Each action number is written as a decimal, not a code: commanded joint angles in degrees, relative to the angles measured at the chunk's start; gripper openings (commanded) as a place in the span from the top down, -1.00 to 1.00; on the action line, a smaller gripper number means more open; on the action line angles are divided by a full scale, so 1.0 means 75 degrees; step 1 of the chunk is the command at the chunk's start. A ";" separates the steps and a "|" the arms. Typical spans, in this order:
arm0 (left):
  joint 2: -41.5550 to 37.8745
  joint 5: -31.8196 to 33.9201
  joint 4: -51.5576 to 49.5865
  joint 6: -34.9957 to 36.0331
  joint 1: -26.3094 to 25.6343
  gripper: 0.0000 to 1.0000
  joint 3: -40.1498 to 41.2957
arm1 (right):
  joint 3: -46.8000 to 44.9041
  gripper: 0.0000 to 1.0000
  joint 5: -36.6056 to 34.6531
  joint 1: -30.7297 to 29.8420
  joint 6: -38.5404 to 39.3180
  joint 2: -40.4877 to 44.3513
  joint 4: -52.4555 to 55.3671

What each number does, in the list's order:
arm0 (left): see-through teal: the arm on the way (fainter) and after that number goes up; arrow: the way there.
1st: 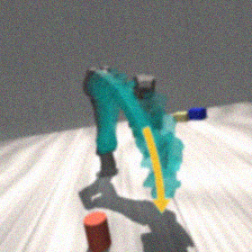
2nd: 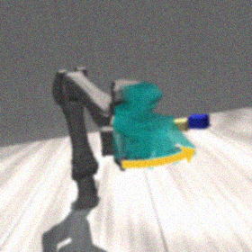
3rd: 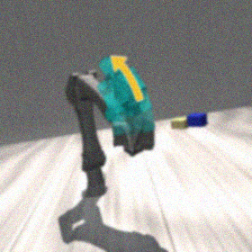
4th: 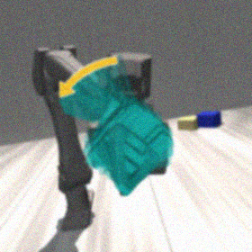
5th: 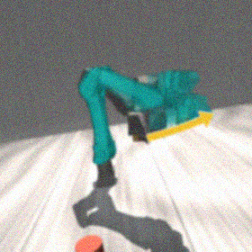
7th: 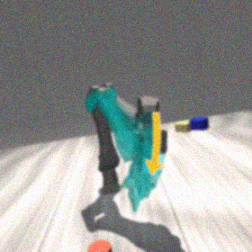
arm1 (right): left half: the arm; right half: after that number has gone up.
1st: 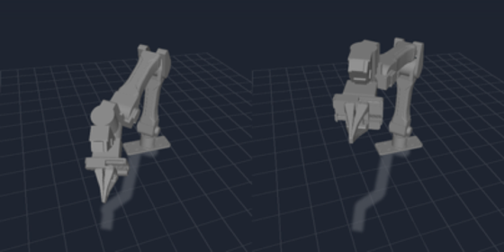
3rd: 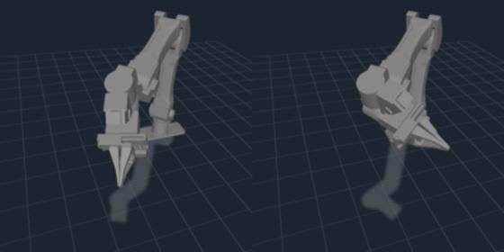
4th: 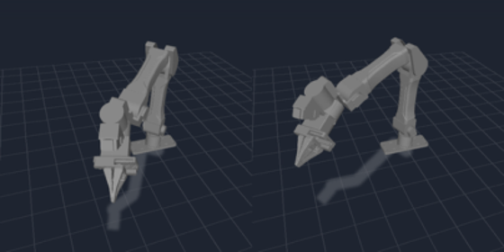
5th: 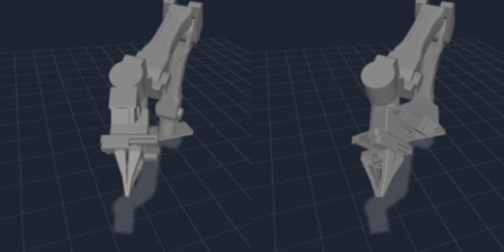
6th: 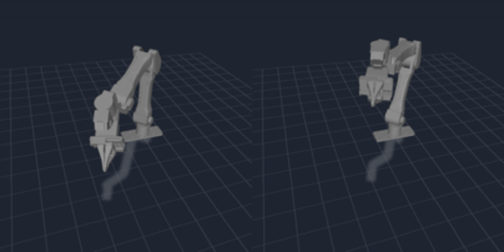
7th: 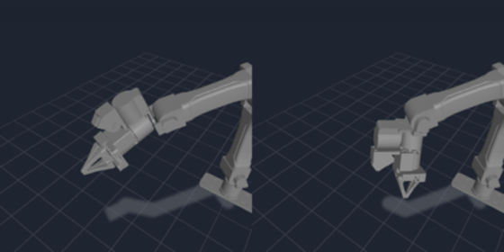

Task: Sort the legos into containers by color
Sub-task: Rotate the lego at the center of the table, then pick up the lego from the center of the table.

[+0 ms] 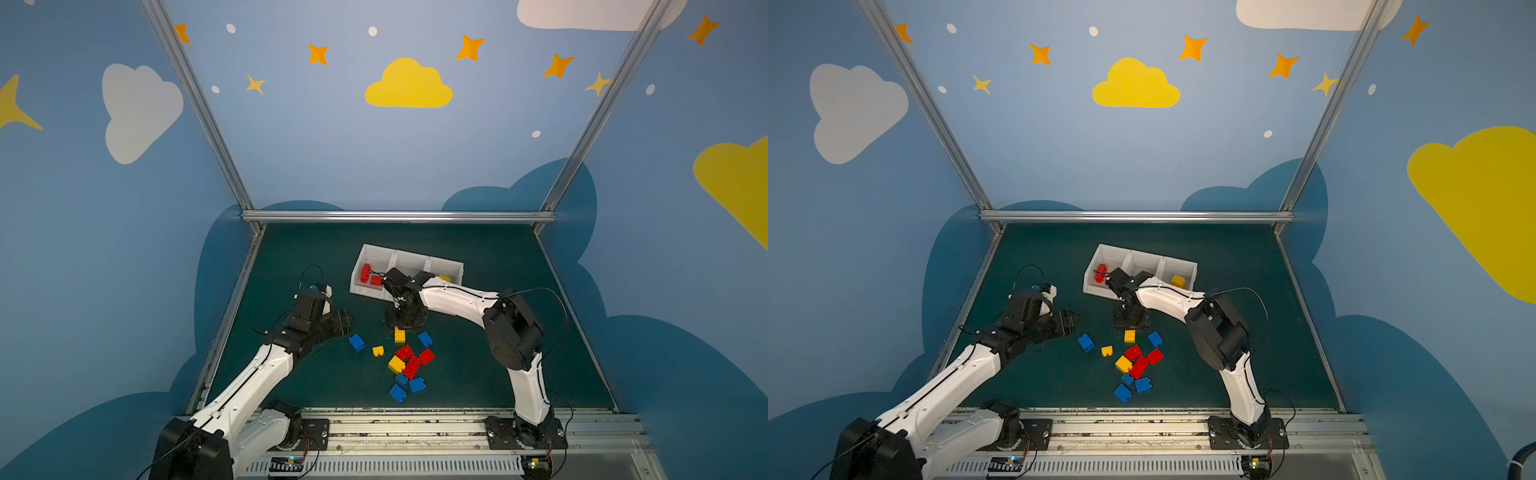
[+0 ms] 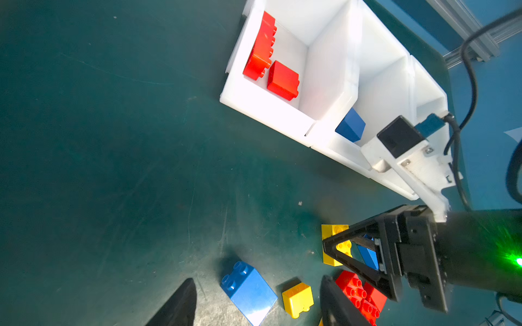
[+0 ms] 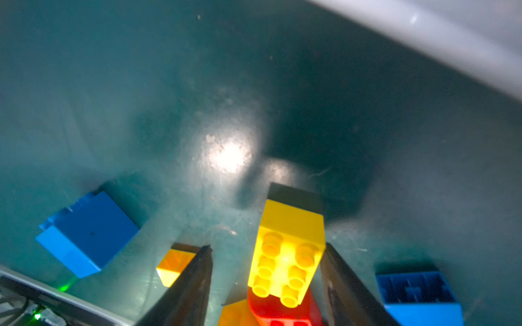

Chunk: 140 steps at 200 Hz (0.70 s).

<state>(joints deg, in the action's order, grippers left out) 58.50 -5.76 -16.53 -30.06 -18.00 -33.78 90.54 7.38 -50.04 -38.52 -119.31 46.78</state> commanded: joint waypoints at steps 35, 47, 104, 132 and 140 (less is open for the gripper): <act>-0.0163 -0.0041 0.0166 -0.0103 0.0022 -0.39 0.0261 | 0.0554 0.01 -0.0662 -0.0259 0.0141 -0.0396 0.0935; -0.0192 -0.0041 0.0186 -0.0121 0.0026 -0.39 0.0294 | 0.0656 0.05 -0.0741 -0.0291 0.0165 -0.0468 0.1041; -0.0288 -0.0052 0.0225 -0.0134 0.0027 -0.39 0.0385 | 0.1023 0.44 -0.1018 -0.0429 0.0226 -0.0744 0.1337; -0.0323 -0.0051 0.0239 -0.0140 0.0028 -0.39 0.0414 | 0.1018 0.53 -0.1017 -0.0438 0.0238 -0.0726 0.1356; -0.0332 -0.0041 0.0240 -0.0139 0.0021 -0.39 0.0423 | 0.1029 0.54 -0.1007 -0.0441 0.0249 -0.0725 0.1355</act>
<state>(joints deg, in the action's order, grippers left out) 56.97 -5.76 -15.55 -31.14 -18.00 -31.48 97.19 0.95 -52.99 -37.06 -123.83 54.52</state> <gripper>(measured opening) 0.694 0.314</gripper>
